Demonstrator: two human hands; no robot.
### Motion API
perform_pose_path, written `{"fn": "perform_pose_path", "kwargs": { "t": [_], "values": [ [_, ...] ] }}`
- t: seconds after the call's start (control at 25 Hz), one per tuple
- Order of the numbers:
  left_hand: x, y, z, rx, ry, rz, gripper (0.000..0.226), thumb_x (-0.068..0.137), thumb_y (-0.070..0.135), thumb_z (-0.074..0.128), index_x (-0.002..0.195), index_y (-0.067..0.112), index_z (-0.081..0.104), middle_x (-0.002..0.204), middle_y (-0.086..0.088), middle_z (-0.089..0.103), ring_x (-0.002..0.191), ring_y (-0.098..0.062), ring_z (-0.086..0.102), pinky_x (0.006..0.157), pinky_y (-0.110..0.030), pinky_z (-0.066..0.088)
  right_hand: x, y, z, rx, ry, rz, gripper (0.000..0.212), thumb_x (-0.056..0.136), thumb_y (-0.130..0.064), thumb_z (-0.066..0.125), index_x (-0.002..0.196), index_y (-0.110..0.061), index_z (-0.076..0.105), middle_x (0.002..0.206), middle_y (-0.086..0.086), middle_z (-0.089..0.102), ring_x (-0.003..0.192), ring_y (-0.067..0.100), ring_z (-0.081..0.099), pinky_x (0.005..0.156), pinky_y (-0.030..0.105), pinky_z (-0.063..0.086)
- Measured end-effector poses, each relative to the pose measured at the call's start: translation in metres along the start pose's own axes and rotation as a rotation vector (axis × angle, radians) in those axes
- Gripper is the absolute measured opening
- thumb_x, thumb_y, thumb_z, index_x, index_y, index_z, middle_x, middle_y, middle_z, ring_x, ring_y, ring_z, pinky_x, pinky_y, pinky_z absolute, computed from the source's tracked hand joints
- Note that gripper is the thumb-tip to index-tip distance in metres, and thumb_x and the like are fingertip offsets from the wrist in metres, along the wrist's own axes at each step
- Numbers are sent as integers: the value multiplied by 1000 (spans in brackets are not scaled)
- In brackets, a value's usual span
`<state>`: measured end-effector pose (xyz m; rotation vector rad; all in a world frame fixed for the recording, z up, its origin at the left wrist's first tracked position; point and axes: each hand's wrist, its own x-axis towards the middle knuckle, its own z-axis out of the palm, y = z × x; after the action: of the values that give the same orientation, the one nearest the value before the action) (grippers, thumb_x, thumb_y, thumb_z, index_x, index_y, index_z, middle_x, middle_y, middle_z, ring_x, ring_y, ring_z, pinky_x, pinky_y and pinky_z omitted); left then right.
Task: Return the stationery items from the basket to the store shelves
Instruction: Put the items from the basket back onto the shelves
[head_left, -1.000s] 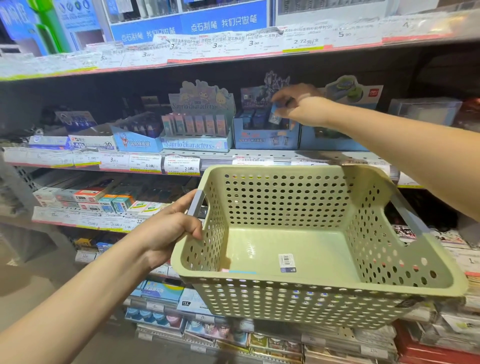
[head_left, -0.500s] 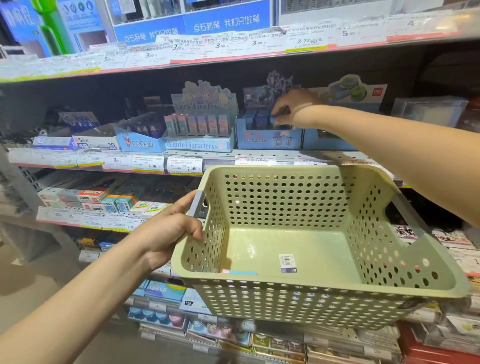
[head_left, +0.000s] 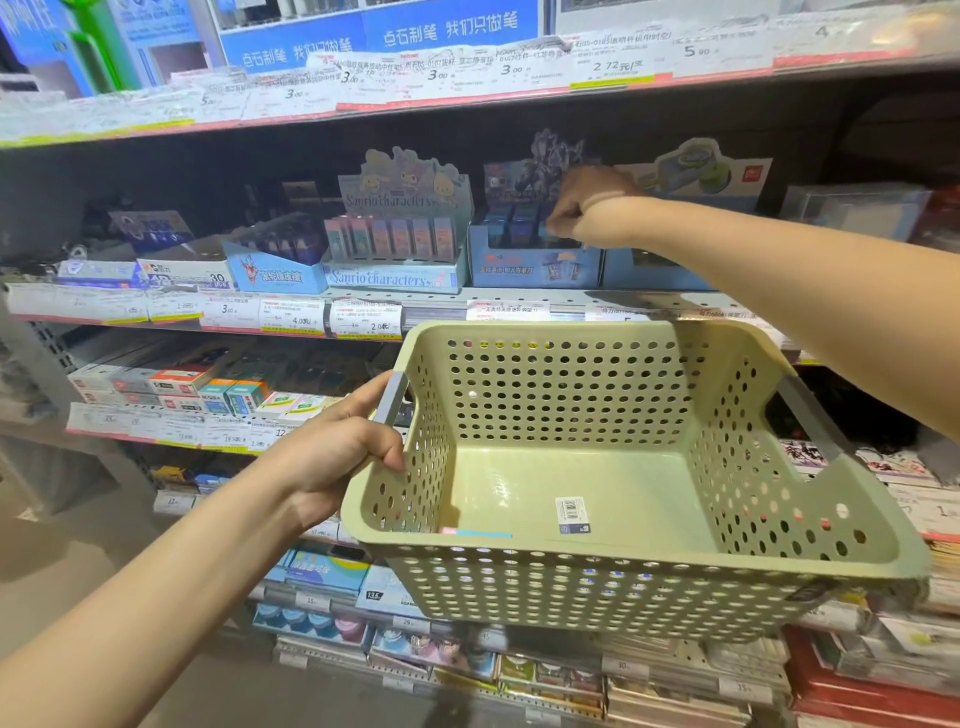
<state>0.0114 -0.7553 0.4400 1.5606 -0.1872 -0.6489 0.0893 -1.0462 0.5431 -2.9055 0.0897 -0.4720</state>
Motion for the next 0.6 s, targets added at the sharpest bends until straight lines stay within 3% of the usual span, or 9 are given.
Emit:
{"fn": "perform_pose_path", "kwargs": {
  "t": [0.04,0.12,0.2,0.44,0.6],
  "values": [
    [0,-1,0,1,3,1,80,69,-24,29,116,33,61,66,-15,62,46,-27,59,45,-33,52,-2,1,1,2,2,-4,31,91,-17,52,61,-10,57,68,7,57,65,25,55,70,25,39],
    [-2,-1,1,-1,7,1,81,68,-24,29,116,33,61,69,-15,63,48,-28,60,47,-34,53,-5,5,5,-39,20,-37,25,93,-18,50,92,-3,69,100,14,67,98,32,61,88,32,45],
    [-3,-1,1,1,-2,2,81,67,-24,29,116,33,61,81,-18,64,55,-30,62,51,-38,55,-11,8,8,-118,22,-98,30,95,-19,46,115,-6,65,123,14,61,112,34,55,98,37,41],
    [-5,-4,5,15,23,-1,79,70,-24,29,112,35,62,74,-17,63,50,-28,61,47,-33,53,-17,14,12,-97,-21,-134,44,96,-20,41,140,-13,41,143,14,40,127,32,42,103,31,35],
    [-10,-6,7,19,18,-12,77,60,-16,42,110,39,63,91,-22,61,71,-33,59,57,-37,51,-39,4,8,-32,124,-191,43,95,-22,46,138,-14,42,135,11,47,120,29,48,96,32,39]
  ]
}}
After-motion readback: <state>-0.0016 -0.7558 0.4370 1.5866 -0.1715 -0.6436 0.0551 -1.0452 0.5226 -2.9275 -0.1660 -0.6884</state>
